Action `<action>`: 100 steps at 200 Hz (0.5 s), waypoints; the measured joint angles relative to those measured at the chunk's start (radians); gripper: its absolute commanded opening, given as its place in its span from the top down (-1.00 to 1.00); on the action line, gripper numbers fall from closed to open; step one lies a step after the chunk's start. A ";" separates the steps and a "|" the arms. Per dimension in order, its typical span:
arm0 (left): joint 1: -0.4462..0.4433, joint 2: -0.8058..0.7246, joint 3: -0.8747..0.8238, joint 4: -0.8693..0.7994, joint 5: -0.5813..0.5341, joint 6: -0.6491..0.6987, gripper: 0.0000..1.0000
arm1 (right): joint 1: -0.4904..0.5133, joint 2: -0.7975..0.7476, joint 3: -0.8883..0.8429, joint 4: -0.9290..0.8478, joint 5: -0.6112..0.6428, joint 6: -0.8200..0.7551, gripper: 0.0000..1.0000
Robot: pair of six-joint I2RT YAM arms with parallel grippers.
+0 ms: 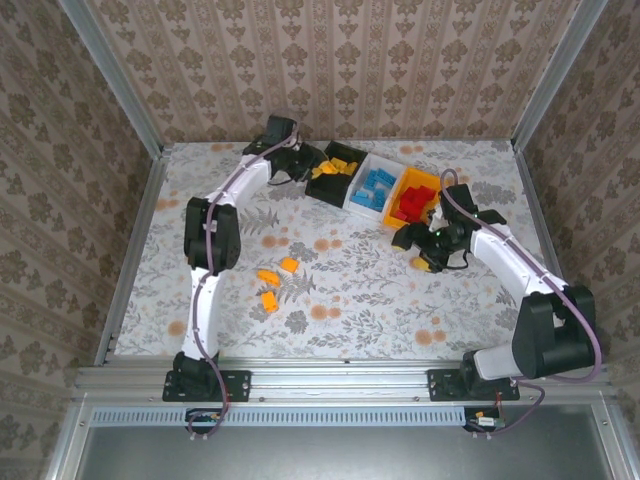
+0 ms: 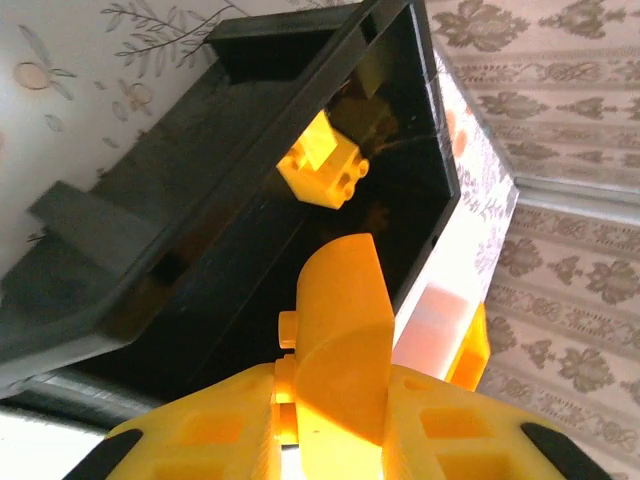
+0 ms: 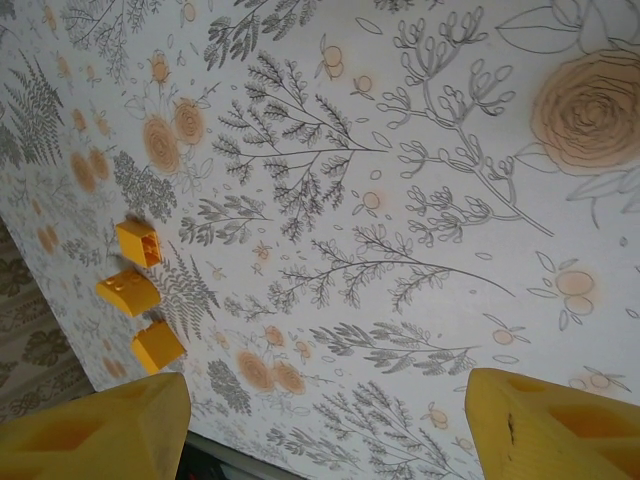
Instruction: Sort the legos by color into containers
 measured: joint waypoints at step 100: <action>-0.028 0.019 0.039 0.014 -0.033 -0.111 0.14 | -0.002 -0.068 -0.051 0.002 0.018 0.031 -0.49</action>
